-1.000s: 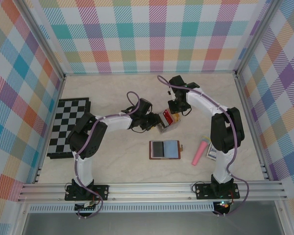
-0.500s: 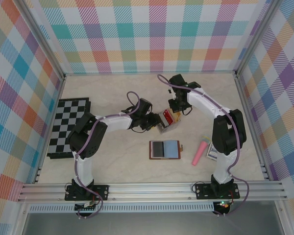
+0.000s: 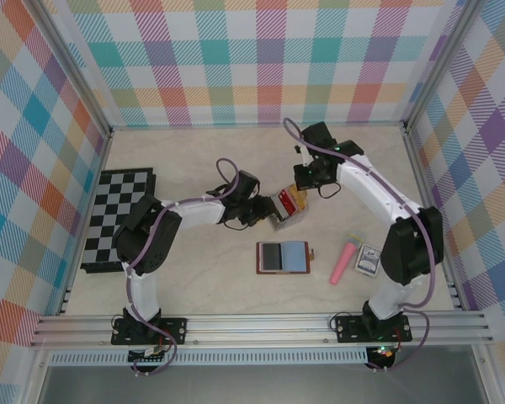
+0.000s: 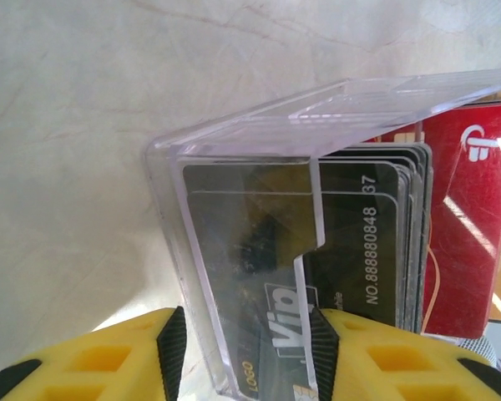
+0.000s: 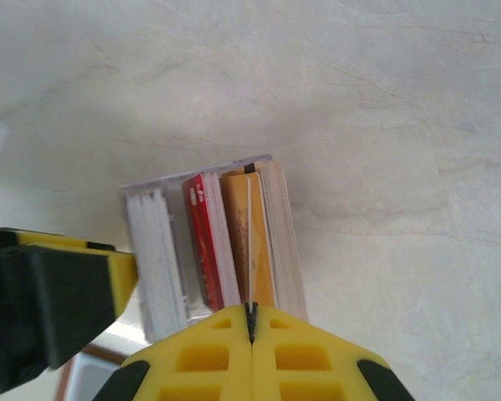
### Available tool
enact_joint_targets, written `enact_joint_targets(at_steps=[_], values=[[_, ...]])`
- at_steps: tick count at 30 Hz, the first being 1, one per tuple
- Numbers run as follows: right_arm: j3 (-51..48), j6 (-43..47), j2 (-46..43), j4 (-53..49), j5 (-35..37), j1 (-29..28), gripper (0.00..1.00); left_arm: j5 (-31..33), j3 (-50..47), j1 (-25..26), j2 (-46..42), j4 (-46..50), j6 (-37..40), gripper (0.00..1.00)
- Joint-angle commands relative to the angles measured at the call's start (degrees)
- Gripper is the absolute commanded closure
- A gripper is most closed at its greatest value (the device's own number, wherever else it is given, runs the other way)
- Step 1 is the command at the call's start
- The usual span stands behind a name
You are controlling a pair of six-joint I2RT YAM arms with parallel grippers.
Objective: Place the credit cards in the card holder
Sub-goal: Pick up the credit card from the storage box.
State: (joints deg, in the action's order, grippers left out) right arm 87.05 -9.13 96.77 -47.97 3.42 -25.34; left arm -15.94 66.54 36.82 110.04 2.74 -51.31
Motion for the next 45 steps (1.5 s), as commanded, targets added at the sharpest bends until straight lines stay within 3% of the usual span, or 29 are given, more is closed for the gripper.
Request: enact_joint_targets(at_steps=[1,8,13,19,24,28,36,45], values=[[-4.69,-5.54,-6.77,2.35,-5.47,0.2,0.96,0.92,-2.18,-0.53,-5.92,2.4,1.22,0.51],[-22.12,-18.06,-21.21,13.84,-14.61,0.97,0.96,0.02,-9.77,-0.43,-16.7,-0.42,-0.67,0.41],[-31.97,-27.61,-28.03,22.3,-21.83,1.16,0.96,-5.58,-18.2,-0.12,-23.73,-11.73,-6.89,0.35],[-39.63,-37.13,-30.83,32.76,-29.13,1.17,0.96,-13.17,-24.42,0.69,-26.48,-25.13,-12.37,0.32],[-42.59,-41.56,-30.97,38.6,-32.0,1.17,0.96,-14.92,-25.46,2.61,-24.91,-31.47,-15.13,0.34],[-43.32,-42.54,-30.51,39.76,-33.33,1.17,0.95,-15.51,-25.47,3.49,-23.4,-37.05,-17.23,0.4],[-44.9,-44.56,-30.14,42.06,-35.68,1.17,0.94,-17.71,-24.85,3.52,-22.15,-39.59,-17.19,0.59],[-45.73,-43.14,-30.06,37.59,-33.21,1.13,0.88,-16.28,-26.1,3.48,-25.27,-34.34,-13.79,0.93]])
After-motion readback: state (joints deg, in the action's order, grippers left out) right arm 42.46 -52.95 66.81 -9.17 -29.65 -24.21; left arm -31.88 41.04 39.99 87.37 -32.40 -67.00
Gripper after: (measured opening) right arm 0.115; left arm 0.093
